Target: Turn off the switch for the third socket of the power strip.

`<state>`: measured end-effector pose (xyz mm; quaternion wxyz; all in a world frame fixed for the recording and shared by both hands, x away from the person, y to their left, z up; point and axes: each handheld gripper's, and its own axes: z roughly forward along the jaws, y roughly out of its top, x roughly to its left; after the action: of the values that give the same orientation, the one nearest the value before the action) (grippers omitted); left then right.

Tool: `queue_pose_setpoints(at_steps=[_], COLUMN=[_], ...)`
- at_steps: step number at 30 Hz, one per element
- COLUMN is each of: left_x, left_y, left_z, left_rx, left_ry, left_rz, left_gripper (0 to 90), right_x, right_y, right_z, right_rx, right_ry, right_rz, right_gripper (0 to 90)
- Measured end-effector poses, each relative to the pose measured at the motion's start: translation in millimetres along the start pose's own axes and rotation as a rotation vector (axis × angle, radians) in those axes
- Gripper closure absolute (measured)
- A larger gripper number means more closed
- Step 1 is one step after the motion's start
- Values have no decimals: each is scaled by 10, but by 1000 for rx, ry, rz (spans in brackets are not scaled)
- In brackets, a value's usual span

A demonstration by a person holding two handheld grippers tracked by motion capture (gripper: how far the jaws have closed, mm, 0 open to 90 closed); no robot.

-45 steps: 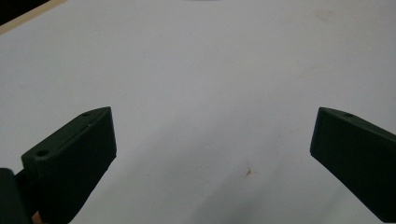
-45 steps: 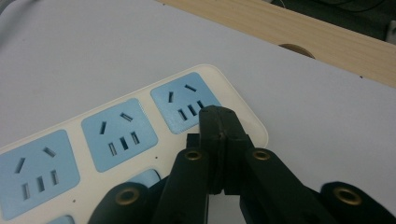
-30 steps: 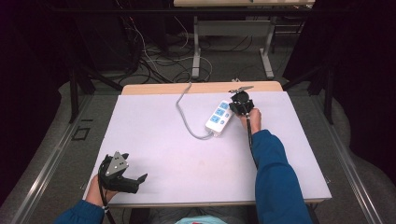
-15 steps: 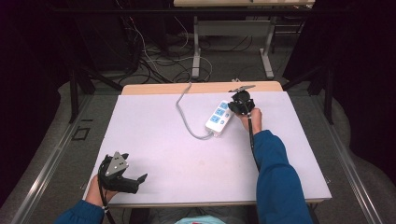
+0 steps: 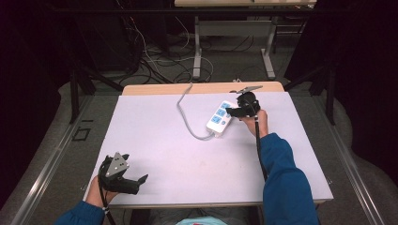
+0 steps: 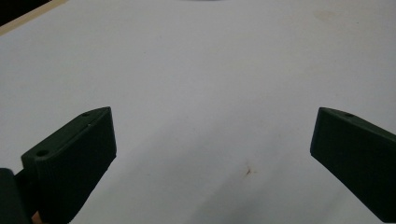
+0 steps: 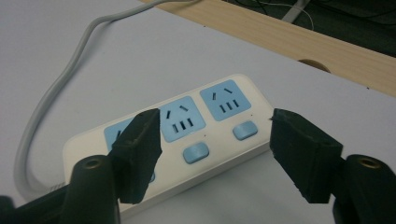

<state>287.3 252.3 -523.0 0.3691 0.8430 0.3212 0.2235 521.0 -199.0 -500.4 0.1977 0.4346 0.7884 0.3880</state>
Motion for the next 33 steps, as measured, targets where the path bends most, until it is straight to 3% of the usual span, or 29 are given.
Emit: queue_pose_setpoints(at_steps=[9,33], left_x=[0,-1], left_y=[2,0], left_z=[1,-4], left_rx=[1,0], left_ry=[-1,0], left_rz=[1,1], left_gripper=[3,3], right_x=[48,268], right_y=[-79,-311], right_z=[-210,-697], right_rx=[-6,-11], right_ry=[47,121], right_rz=[-20,-77], right_gripper=[195,22])
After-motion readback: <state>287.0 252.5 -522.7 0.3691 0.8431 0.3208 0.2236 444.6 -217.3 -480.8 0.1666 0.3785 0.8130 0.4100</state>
